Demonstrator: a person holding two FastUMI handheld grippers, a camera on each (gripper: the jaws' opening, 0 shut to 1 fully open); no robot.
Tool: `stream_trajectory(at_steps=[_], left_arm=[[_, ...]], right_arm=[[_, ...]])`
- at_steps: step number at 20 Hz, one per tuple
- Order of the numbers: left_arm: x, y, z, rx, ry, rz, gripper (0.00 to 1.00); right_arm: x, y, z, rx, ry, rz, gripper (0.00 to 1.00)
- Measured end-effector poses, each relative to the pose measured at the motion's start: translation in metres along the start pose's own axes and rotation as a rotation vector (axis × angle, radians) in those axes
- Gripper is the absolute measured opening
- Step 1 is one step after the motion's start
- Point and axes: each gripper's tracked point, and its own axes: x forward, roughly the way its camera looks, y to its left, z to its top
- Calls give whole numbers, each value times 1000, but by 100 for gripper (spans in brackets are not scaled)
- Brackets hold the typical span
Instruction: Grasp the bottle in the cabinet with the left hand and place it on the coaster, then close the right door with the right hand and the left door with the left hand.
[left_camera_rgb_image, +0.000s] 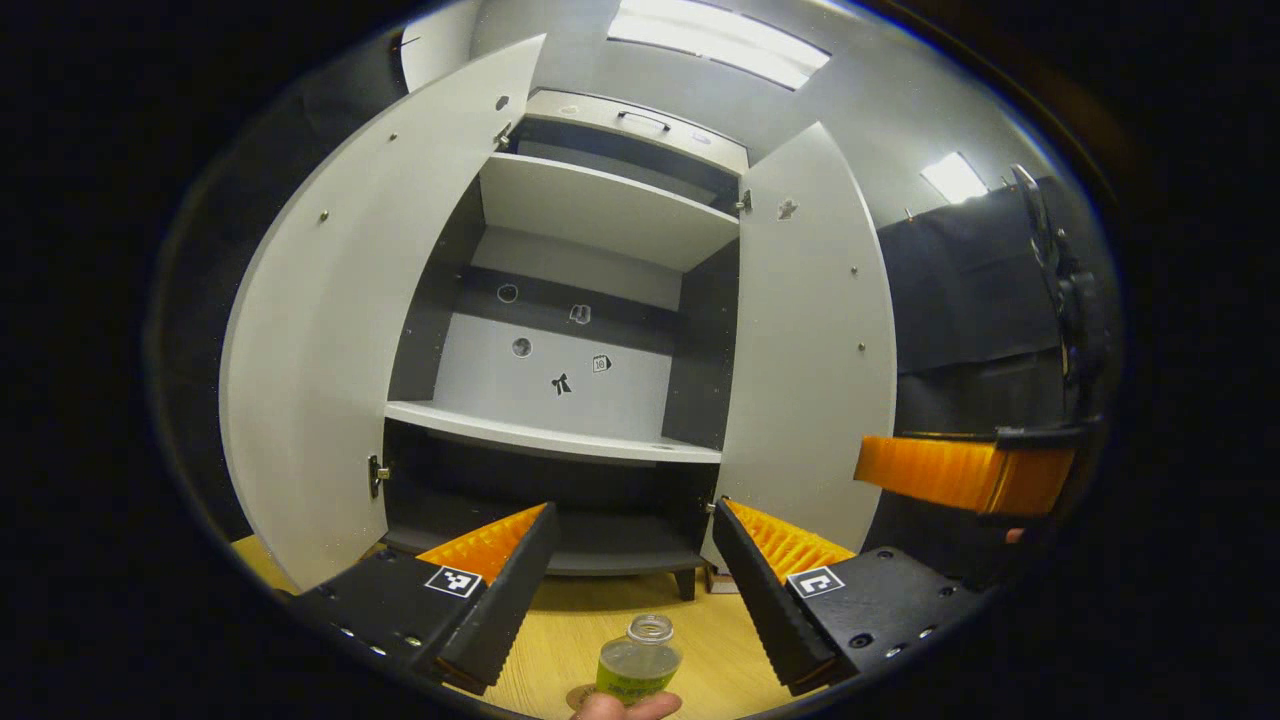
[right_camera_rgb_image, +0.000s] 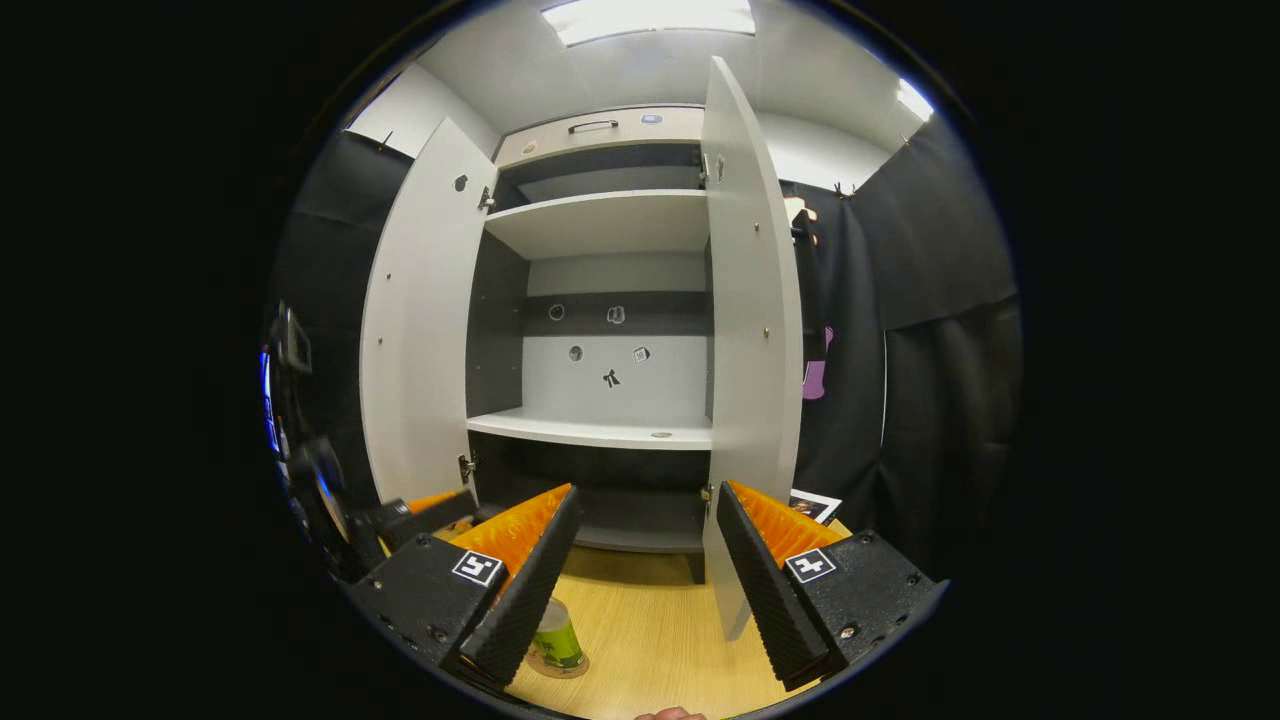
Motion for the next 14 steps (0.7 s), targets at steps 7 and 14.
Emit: stream_trajectory(at_steps=[7, 14], left_arm=[[-24, 27, -4, 32, 94, 109, 95], [-29, 26, -10, 44, 123, 114, 95]], right_arm=[[8, 1, -28, 113, 38, 32, 85], [-1, -17, 39, 106, -61, 76, 85]])
